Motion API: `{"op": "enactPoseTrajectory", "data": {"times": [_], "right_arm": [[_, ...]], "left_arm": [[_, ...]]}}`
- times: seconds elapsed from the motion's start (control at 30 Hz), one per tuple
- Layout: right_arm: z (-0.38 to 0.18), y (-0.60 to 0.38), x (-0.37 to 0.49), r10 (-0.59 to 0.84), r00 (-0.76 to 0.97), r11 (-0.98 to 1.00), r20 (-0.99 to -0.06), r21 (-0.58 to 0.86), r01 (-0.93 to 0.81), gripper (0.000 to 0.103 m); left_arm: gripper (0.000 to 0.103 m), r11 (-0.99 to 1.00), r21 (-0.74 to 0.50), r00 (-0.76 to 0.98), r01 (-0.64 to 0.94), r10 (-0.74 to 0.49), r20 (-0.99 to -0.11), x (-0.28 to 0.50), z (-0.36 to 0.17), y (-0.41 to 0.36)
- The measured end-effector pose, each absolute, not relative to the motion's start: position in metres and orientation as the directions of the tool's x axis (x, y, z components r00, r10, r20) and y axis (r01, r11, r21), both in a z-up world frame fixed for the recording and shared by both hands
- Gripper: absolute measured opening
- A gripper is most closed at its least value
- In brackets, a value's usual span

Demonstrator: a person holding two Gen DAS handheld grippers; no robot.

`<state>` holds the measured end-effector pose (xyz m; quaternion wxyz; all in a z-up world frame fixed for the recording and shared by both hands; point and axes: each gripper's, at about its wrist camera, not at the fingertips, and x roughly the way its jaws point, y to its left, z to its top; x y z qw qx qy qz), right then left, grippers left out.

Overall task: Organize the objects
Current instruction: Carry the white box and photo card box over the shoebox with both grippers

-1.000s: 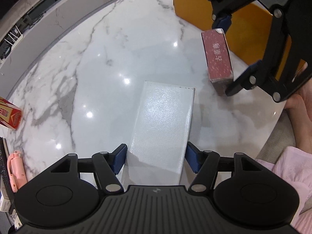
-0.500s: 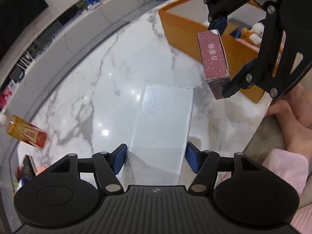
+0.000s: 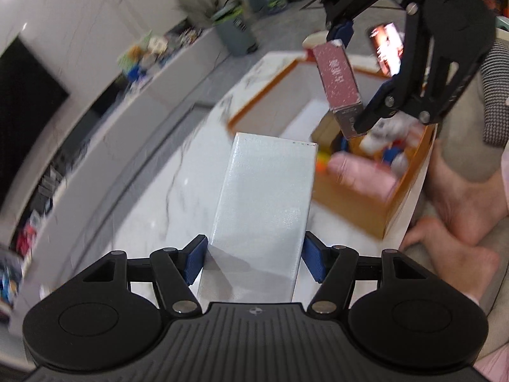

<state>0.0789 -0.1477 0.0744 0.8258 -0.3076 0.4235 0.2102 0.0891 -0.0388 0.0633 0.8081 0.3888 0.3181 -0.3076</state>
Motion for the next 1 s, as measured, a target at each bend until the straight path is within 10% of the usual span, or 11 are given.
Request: {"op": "enactPoseTrajectory", "data": {"times": [1.0], "right_arm": [[0.023,-0.33,0.187,0.01,0.552,0.861,-0.834,-0.274,-0.429,0.063]], "left_arm": [[0.074,0.146,0.47,0.491,0.87,-0.314,-0.813,0.228,-0.056,-0.225]]}}
